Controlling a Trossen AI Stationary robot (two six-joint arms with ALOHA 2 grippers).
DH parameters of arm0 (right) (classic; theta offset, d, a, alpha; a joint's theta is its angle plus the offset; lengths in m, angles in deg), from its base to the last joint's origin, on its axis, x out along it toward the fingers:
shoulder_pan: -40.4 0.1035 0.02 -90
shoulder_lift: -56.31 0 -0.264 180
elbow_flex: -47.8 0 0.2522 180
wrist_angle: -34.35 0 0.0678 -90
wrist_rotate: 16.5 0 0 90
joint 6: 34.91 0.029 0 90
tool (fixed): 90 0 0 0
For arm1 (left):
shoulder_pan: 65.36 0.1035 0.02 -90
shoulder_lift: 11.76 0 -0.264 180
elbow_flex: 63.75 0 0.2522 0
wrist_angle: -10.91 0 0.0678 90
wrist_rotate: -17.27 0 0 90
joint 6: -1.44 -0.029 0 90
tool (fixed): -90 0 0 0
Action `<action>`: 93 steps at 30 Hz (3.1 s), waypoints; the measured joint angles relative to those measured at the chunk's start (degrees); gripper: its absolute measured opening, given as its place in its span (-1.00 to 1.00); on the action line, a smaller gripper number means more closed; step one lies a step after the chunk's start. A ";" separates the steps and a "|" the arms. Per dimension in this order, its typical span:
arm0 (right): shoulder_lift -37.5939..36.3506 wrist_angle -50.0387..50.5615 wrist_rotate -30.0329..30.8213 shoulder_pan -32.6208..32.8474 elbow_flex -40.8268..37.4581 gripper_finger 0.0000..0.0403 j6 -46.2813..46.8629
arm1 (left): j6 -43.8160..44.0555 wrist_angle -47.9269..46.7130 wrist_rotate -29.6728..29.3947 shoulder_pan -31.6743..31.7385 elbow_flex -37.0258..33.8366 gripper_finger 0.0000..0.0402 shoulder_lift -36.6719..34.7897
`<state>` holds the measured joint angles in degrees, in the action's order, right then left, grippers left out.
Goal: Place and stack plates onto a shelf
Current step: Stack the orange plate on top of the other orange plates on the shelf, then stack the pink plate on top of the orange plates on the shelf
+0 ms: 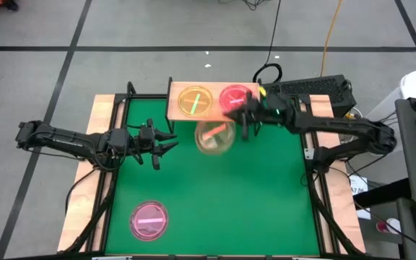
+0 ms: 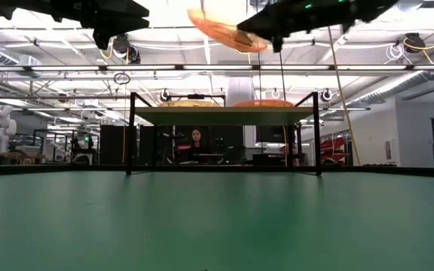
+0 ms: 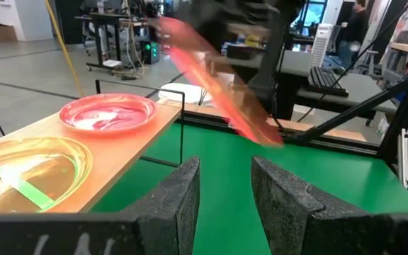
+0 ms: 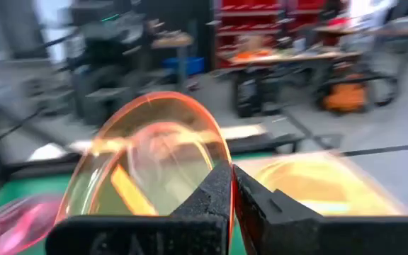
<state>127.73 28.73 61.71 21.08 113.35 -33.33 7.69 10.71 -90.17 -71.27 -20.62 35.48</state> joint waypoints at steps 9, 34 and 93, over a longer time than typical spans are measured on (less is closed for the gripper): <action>19.02 -3.08 -4.39 -13.06 18.47 -1.00 4.84 | 0.01 0.00 0.00 -0.02 0.00 -0.34 0.00; 35.04 -4.17 -9.12 -17.85 26.07 -0.91 8.05 | 0.01 0.00 0.00 0.00 0.02 -0.34 0.00; -70.45 13.40 -1.60 -8.21 -36.85 -0.54 -0.82 | 0.01 0.00 -0.01 0.00 0.01 -0.34 -0.01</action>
<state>57.27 42.13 60.10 12.87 76.50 -34.14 7.70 10.71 -90.18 -71.27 -20.62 35.47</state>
